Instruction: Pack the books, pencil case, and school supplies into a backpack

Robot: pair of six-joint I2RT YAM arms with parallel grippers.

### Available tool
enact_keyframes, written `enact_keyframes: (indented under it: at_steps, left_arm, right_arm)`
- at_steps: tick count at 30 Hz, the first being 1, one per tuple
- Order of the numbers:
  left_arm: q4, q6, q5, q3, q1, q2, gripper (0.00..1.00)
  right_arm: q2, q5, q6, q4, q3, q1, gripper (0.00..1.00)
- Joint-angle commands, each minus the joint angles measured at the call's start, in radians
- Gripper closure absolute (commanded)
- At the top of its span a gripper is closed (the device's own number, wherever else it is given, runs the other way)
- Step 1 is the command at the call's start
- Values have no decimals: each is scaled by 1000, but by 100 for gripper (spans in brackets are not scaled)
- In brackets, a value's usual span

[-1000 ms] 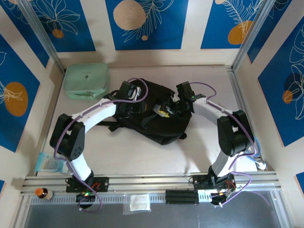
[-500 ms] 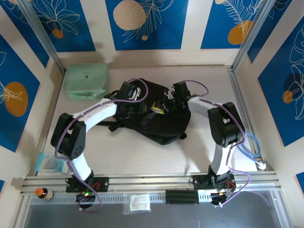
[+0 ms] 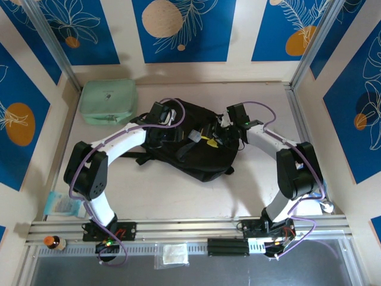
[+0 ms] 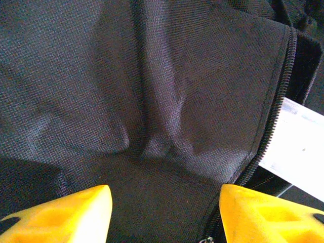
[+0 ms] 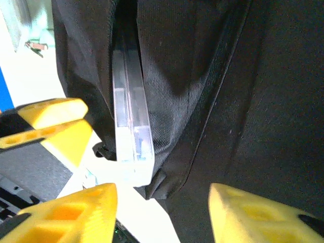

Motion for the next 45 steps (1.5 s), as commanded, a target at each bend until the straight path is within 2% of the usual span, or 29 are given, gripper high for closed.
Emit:
enact_keyframes:
  at_steps: [1, 13, 18, 22, 26, 30, 36, 40, 45]
  left_arm:
    - [9, -14, -6, 14, 12, -20, 42]
    - [12, -20, -1, -18, 26, -56, 40]
    - [11, -28, -4, -31, 33, -72, 40]
    - [15, -48, -9, -52, 44, -94, 40]
    - [16, -76, -18, -82, 56, -134, 40]
    - [23, -107, -35, -135, 80, -197, 37]
    - [31, -135, -91, -212, 139, -300, 30]
    - [28, -161, -128, -249, 189, -349, 21]
    - [33, -199, -140, -298, 256, -407, 12]
  right_arm:
    - [1, 8, -11, -44, 40, 25, 57]
    - [168, 0, 5, -21, 177, 63, 84]
    - [257, 1, 22, 12, 234, 69, 89]
    - [316, -20, 32, 47, 266, 72, 90]
    - [299, -20, 16, 52, 260, 70, 91]
    - [178, 58, -72, -8, 216, 72, 87]
    - [58, 231, -369, -173, 218, 152, 68]
    - [94, 311, -528, -256, 289, 244, 57]
    - [184, 379, -657, -302, 397, 340, 55]
